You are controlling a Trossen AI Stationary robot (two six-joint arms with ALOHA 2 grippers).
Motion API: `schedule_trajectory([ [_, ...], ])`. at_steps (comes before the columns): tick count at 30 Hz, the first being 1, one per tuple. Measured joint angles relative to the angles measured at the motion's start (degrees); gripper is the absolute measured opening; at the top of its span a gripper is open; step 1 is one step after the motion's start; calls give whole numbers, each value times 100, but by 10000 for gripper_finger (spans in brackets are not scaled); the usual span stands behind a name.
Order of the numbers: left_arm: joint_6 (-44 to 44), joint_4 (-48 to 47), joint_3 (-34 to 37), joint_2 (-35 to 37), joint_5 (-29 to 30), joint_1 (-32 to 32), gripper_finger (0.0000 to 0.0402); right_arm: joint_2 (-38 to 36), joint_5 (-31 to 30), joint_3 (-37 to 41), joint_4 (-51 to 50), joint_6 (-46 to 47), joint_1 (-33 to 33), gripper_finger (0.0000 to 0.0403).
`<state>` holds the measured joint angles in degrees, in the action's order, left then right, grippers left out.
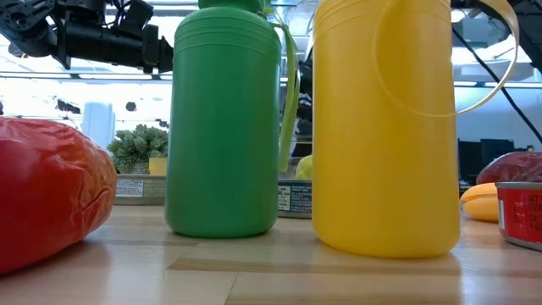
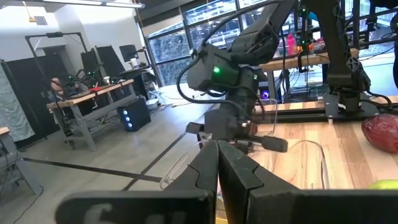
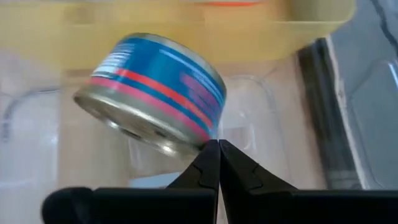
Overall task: Pick & Place Food Item
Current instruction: Put the blue tuna can into the left transparent bin
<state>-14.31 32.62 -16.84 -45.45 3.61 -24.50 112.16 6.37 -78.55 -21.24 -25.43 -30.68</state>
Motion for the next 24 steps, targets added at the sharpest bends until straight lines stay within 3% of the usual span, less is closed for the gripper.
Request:
schedule_trajectory([
  [12,0,2,0,-1,-2,-2,1,-36,125,-6,-662,15,206,0],
  [24,0,1,0,0,-1,-2,1,-46,148,-799,-693,-27,465,0],
])
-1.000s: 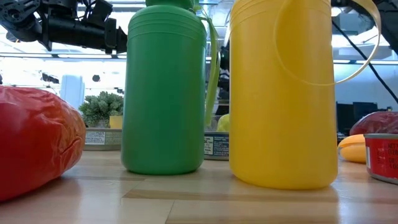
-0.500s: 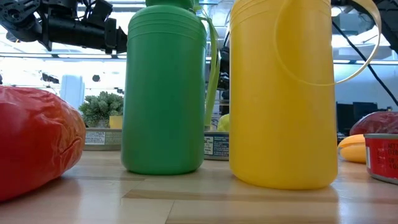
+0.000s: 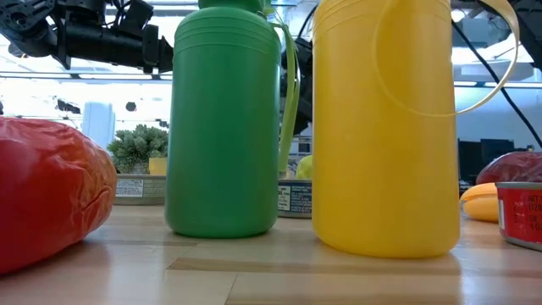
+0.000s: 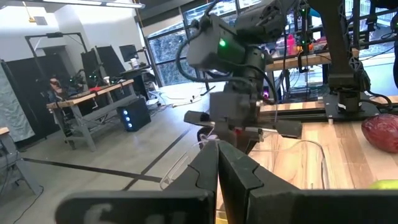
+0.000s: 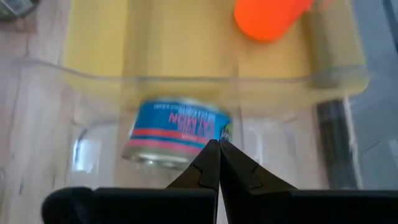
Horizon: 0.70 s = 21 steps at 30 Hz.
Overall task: Pick & Place Food Item
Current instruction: Put the blue tuna can into the left transparent bin
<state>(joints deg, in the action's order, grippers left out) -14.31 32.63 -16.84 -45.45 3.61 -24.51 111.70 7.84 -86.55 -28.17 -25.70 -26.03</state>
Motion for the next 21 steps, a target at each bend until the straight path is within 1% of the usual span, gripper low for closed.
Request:
schedule_trajectory([
  [5,-2,-1,0,0,1,2,1,0,480,-45,99,-108,169,0],
  [10,0,1,0,-1,0,0,1,2,517,-43,112,-128,320,0],
  [21,0,1,0,-2,1,0,1,11,414,-41,-384,-83,238,0],
])
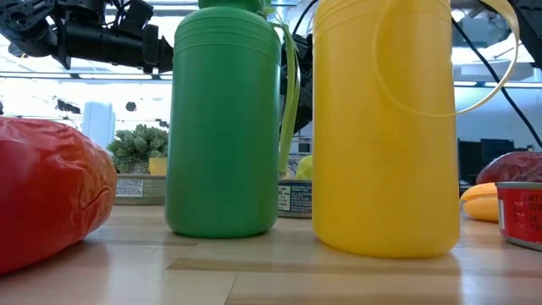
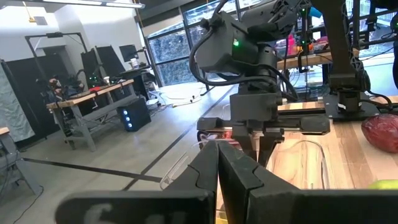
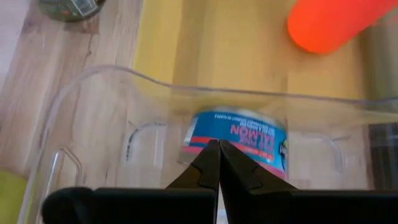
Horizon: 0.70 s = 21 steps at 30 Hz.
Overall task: Pick & Place Food Item
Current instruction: Put the blue tuna can into the left transparent bin
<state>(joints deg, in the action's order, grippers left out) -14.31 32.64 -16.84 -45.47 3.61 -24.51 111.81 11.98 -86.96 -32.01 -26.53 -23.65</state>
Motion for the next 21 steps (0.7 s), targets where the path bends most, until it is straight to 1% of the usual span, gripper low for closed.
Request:
schedule_trajectory([
  [3,0,0,0,2,0,0,1,0,-2,2,-5,1,-34,0],
  [9,0,0,0,2,0,0,1,0,6,2,409,-25,-100,0],
  [21,0,0,0,2,-2,0,1,3,38,2,281,-45,-128,0],
])
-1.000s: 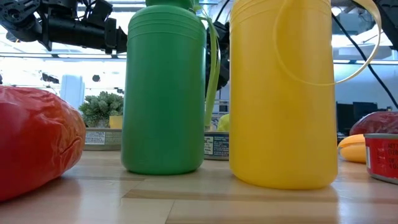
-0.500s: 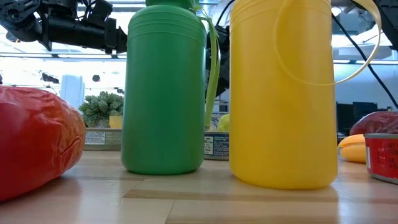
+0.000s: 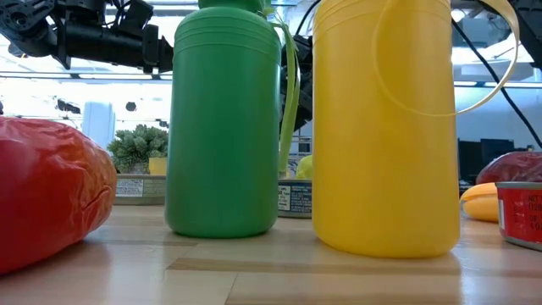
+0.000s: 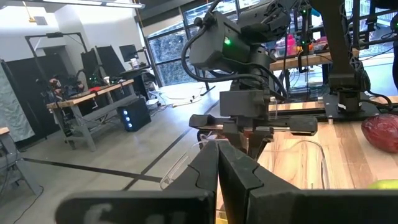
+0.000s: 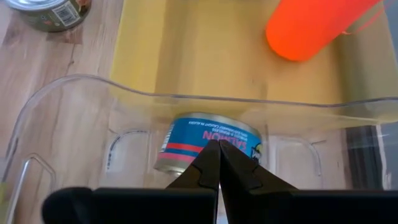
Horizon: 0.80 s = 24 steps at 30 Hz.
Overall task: Pick & Place Food Item
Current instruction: Put the blue tuna can into the left transparent bin
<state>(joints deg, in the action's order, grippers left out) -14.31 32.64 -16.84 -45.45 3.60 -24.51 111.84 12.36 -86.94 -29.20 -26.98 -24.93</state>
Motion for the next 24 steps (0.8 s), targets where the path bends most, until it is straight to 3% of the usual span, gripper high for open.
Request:
schedule_trajectory([
  [24,0,0,0,0,0,2,1,-5,59,450,315,61,-61,0],
])
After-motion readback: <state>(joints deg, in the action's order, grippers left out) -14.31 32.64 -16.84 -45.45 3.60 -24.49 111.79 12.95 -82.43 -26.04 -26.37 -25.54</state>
